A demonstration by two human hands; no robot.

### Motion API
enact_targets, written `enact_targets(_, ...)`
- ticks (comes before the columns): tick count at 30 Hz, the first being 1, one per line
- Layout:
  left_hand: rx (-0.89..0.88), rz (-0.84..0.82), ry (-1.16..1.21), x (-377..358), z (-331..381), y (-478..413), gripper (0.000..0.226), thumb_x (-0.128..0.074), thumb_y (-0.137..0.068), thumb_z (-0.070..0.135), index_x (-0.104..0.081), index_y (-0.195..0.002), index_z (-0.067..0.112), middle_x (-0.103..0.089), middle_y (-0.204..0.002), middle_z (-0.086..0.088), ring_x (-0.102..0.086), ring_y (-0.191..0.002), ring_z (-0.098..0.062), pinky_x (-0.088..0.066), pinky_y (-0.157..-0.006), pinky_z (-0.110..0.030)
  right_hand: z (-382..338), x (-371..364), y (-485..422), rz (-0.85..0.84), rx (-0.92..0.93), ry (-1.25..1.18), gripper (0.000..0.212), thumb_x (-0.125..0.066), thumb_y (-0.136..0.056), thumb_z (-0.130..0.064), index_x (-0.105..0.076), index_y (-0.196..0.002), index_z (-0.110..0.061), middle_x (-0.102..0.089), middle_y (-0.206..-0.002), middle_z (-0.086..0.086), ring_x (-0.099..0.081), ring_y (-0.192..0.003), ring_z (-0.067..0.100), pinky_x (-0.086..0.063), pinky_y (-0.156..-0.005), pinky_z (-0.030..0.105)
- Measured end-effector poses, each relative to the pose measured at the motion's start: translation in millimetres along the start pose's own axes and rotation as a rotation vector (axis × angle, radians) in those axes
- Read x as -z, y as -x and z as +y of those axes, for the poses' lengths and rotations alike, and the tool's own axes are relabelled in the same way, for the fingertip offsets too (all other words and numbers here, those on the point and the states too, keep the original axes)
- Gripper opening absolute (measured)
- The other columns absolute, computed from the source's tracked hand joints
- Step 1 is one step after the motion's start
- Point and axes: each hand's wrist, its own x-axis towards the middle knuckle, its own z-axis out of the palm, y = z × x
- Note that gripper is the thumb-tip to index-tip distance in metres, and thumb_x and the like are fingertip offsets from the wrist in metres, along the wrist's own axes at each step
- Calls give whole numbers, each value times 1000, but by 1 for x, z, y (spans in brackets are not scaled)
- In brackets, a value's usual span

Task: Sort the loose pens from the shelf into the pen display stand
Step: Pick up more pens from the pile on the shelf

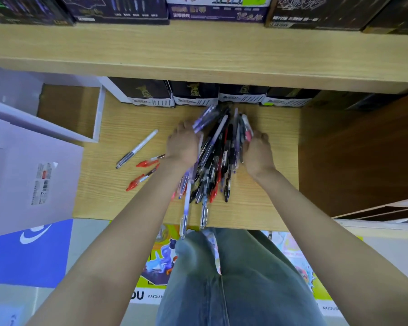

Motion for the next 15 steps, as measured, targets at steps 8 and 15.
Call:
enact_targets(8, 19, 109, 146, 13, -7, 20, 35, -42, -94, -2, -38, -129, -6, -49, -123, -23, -51, -109, -35, -46, -83, -39, 9, 21, 5, 119, 44, 80, 31, -37, -99, -12, -43, -124, 6, -46, -121, 23, -53, -100, 35, -39, -76, 29)
enact_targets(15, 299, 143, -63, 16, -70, 26, 39, -33, -100, 14, -34, -133, -6, -37, -138, -24, -29, -131, -37, -11, -112, -53, 18, 5, 15, 56, -16, 91, 35, -37, -96, 1, -38, -131, 5, -38, -126, 22, -39, -115, 34, -39, -89, 28)
